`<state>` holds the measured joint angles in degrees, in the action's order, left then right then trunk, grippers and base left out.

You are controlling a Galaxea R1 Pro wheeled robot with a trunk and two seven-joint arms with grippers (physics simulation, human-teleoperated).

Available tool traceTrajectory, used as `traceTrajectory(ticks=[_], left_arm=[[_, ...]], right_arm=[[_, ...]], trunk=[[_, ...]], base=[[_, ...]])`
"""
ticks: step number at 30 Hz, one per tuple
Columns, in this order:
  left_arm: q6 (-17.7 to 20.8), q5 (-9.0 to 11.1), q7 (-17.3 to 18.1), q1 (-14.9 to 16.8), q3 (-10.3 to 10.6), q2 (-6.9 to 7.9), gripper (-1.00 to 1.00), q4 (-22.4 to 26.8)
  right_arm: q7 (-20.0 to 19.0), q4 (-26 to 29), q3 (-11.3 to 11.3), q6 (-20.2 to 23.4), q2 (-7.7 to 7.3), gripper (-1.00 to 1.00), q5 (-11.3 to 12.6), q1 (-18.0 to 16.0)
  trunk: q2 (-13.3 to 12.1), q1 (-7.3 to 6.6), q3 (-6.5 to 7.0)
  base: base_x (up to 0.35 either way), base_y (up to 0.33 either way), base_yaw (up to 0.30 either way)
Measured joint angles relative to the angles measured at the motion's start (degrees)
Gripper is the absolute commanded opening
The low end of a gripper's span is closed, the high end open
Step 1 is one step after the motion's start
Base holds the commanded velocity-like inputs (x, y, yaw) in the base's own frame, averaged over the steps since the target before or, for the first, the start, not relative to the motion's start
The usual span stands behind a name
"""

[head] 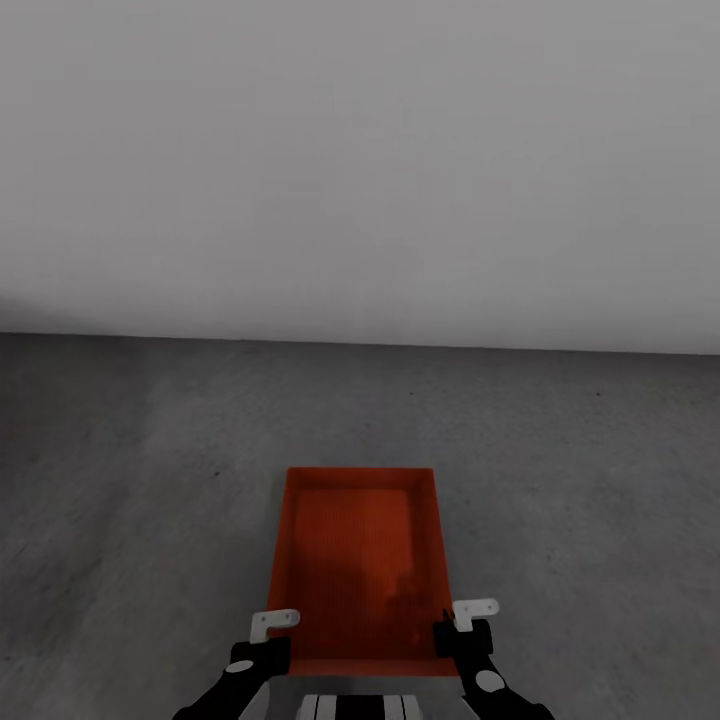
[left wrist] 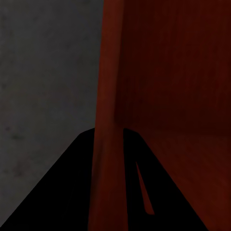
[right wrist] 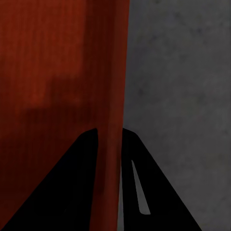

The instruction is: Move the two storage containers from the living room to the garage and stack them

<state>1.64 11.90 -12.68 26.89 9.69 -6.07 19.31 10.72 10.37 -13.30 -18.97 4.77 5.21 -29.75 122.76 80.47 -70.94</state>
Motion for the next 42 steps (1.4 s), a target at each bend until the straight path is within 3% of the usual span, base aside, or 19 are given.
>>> traceTrajectory(ticks=[11, 25, 32, 42], left_arm=[[0.0, 0.07, -0.01, 0.0, 0.05, 0.0, -1.0, -0.02], [0.0, 0.01, 0.0, 0.01, 0.01, 0.0, -1.0, 0.0], [0.0, 0.89, -0.19, 0.04, 0.57, 0.06, -1.0, -0.39], [0.0, 0.84, -0.27, 0.07, 0.59, 0.04, -1.0, -0.39]], right_arm=[[-0.01, 0.0, -0.01, 0.04, 0.0, -1.0, 0.0, 0.0], [0.01, 0.0, 0.01, -0.01, 0.0, -1.0, 0.0, 0.0], [0.26, 0.0, -0.18, 0.42, 0.09, -1.0, 0.03, 0.07], [0.36, -0.01, -0.2, 0.45, 0.11, -1.0, -0.01, 0.03]], trunk=[[4.4, 2.41, -1.97], [4.41, 2.42, -1.97], [7.22, 2.56, -3.24], [7.23, 2.61, -3.24]], base=[[0.0, 0.0, 0.0], [0.0, 0.0, 0.0], [0.0, 0.0, 0.0], [0.0, 0.0, 0.0]])
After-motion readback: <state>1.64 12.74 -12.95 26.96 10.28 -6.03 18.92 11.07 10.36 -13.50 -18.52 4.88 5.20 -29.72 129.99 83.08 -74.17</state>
